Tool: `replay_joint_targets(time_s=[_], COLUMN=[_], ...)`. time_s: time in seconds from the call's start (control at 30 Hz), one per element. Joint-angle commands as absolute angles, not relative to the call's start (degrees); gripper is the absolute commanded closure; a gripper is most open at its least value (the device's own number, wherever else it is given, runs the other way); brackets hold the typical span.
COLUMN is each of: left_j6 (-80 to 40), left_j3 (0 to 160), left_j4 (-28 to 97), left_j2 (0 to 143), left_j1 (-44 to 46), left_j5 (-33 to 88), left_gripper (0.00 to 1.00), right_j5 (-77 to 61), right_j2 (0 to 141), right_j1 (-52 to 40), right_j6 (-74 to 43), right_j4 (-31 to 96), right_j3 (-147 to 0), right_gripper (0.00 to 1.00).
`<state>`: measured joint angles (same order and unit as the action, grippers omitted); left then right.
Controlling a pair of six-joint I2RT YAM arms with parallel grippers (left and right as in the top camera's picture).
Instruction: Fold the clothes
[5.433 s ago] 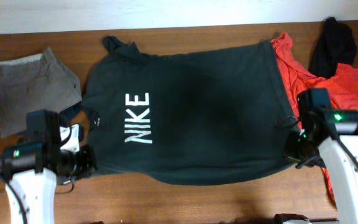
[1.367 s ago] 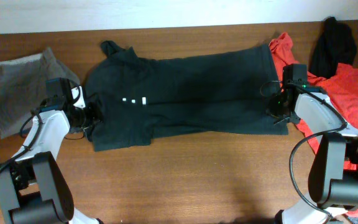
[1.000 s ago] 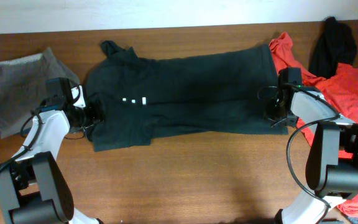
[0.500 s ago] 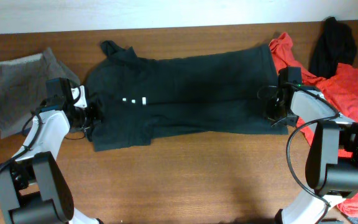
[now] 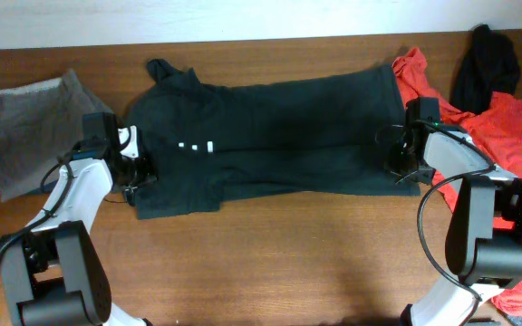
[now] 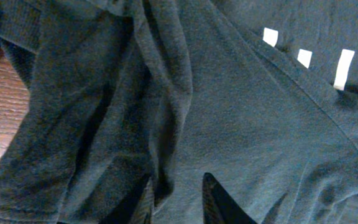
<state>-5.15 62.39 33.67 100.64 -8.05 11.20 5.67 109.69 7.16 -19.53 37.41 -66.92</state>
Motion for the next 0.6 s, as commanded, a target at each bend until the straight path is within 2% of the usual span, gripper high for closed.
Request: replay_joint_targets(time_s=[0.0,0.37,0.43,0.47,0.57], left_j6=[-4.23,-4.23,-4.23,-4.23,-4.25], left_j3=[61.84,61.84,61.84,61.87,62.37], left_j4=[33.95,33.45,33.28,33.21,33.06], left_j2=[101.6,104.51,105.16,105.21,104.6], left_j1=[-7.88,-7.88,-7.88,-7.88,-7.88], left_j5=[9.04,4.69,4.71,4.78,6.76], left_gripper=[0.77,0.79,0.95,1.0,1.0], right_j5=[4.89,4.91,4.91,4.91,4.91], right_j2=[113.89,113.89,113.89,113.89,113.89], right_j1=[7.53,7.53,7.53,7.53,7.53], right_j6=[-19.97,-19.97,-19.97,-19.97,-19.97], right_j4=[36.93,37.1,37.15,37.21,37.26], right_j3=[-65.78,-65.78,-65.78,-65.78,-65.78], right_gripper=[0.84,0.85,0.85,0.85,0.85])
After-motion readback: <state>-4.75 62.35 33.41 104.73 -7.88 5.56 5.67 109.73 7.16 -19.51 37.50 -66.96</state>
